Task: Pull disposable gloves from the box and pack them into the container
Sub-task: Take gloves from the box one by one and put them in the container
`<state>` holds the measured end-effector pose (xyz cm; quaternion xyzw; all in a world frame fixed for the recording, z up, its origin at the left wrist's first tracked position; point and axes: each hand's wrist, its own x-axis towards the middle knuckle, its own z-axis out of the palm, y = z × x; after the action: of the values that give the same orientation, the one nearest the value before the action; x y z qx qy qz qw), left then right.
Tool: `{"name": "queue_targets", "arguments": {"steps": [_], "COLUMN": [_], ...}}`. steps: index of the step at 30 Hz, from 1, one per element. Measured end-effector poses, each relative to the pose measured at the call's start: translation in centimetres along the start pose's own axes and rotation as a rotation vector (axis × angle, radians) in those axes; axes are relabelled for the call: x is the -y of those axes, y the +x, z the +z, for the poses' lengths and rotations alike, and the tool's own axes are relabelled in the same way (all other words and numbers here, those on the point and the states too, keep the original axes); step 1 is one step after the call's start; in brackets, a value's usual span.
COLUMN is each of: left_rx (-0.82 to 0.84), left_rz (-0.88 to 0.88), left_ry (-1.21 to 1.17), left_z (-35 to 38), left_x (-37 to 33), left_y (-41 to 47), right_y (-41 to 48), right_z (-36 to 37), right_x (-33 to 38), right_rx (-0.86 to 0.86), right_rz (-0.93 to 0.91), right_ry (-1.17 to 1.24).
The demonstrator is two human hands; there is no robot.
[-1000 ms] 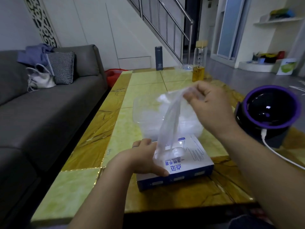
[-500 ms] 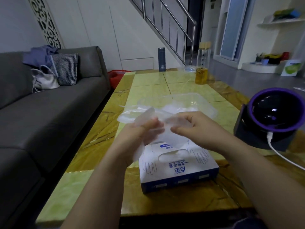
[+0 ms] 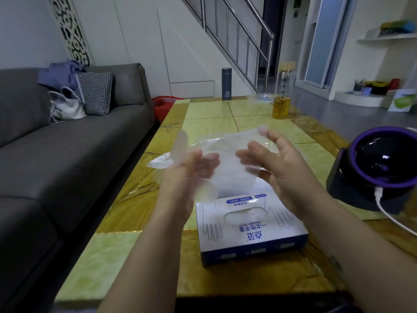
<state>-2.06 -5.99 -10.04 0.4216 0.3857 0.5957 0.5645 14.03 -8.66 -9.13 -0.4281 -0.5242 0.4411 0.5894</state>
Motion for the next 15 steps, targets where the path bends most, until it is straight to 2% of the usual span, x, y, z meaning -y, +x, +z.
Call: {"name": "queue_targets", "arguments": {"steps": [2, 6, 8, 11, 13, 15], "left_rx": [-0.014, -0.005, -0.03, -0.114, -0.163, -0.193], "left_rz": [0.032, 0.057, 0.079, 0.117, 0.171, 0.203], "left_ry": [0.067, 0.131, 0.111, -0.174, -0.347, -0.321], "left_z": [-0.2, 0.0, 0.0, -0.5, -0.9, -1.2], "left_x": [-0.2, -0.2, -0.2, -0.4, -0.7, -0.7], "left_y": [0.0, 0.0, 0.5, 1.8, 2.8, 3.8], "right_y": [-0.1, 0.5, 1.5, 3.5, 5.3, 7.5], "right_z": [0.2, 0.5, 0.6, 0.8, 0.6, 0.0], "right_x": [0.4, 1.1, 1.4, 2.7, 4.3, 5.1], "right_rx": [-0.014, -0.087, -0.031, 0.088, 0.122, 0.101], "right_rz": [-0.067, -0.169, -0.169, -0.156, -0.145, -0.115], "right_ry": [-0.006, -0.186, -0.255, -0.298, -0.174, -0.084]}}
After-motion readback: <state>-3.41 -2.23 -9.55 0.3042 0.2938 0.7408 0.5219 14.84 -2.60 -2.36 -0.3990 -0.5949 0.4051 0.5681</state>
